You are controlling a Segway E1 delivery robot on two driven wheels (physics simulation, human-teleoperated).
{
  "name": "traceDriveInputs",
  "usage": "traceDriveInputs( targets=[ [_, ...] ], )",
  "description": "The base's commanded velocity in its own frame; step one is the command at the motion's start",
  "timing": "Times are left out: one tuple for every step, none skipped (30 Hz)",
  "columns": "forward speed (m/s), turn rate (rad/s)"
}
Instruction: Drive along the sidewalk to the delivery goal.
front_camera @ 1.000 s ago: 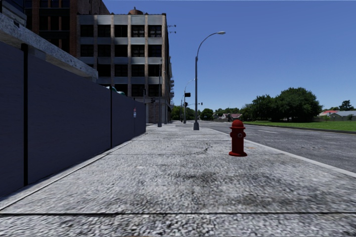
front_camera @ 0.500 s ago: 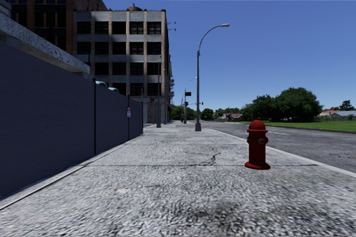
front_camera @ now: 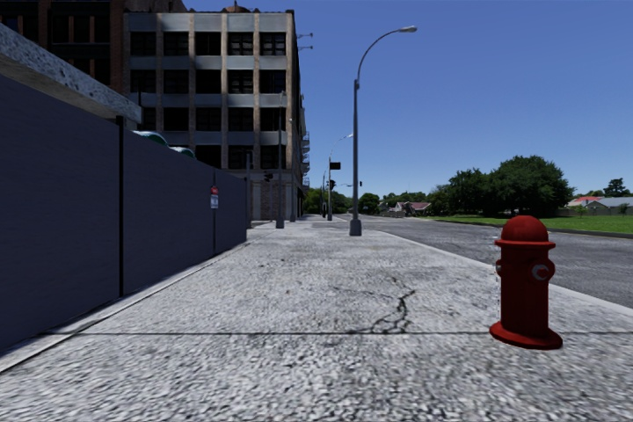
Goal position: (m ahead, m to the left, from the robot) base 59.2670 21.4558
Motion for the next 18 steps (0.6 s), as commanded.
traceDriveInputs(
  targets=[
    [2.0,0.0],
    [2.0,0.0],
    [2.0,0.0],
    [2.0,0.0],
    [2.0,0.0],
    [2.0,0.0],
    [2.0,0.0],
    [2.0,0.0],
    [2.0,0.0],
    [2.0,0.0],
    [2.0,0.0],
    [2.0,0.0],
    [2.0,0.0],
    [2.0,0.0],
    [2.0,0.0],
    [2.0,0.0],
    [2.0,0.0],
    [2.0,0.0]
  ],
)
